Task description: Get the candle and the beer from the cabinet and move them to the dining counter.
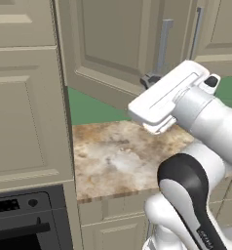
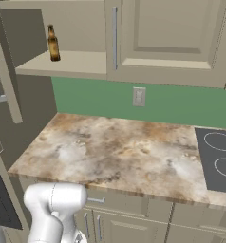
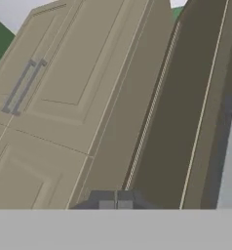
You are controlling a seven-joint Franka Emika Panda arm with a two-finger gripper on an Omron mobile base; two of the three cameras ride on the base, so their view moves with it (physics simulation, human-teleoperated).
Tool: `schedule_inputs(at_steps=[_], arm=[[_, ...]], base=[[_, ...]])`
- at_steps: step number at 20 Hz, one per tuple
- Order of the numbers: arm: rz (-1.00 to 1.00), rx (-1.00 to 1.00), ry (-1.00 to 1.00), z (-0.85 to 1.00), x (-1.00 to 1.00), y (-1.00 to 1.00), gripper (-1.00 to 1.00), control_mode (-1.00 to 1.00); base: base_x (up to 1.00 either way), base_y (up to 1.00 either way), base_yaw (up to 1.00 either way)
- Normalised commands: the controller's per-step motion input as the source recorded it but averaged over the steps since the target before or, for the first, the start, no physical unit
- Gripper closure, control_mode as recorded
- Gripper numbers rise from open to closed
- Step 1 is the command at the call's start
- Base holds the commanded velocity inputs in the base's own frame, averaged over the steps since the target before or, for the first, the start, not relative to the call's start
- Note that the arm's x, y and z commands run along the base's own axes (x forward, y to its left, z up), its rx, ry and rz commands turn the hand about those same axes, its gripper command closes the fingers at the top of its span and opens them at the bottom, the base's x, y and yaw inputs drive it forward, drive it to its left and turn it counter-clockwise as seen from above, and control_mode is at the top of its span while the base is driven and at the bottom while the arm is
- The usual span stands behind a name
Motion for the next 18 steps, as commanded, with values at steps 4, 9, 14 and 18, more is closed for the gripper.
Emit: schedule_inputs(at_steps=[4, 9, 14, 18], arm=[[0.0, -0.02, 0.01, 0.0, -0.38, 0.69, 1.0, -1.0], [0.0, -0.01, 0.01, 0.0, -0.18, 0.25, 1.0, -1.0], [0.01, 0.0, 0.0, 0.0, -0.27, -0.95, 1.0, -1.0], [0.03, 0.0, 0.0, 0.0, -0.2, -1.0, 1.0, -1.0]], base=[[0.0, 0.0, 0.0], [0.0, 0.0, 0.0], [0.0, 0.0, 0.0], [0.0, 0.0, 0.0]])
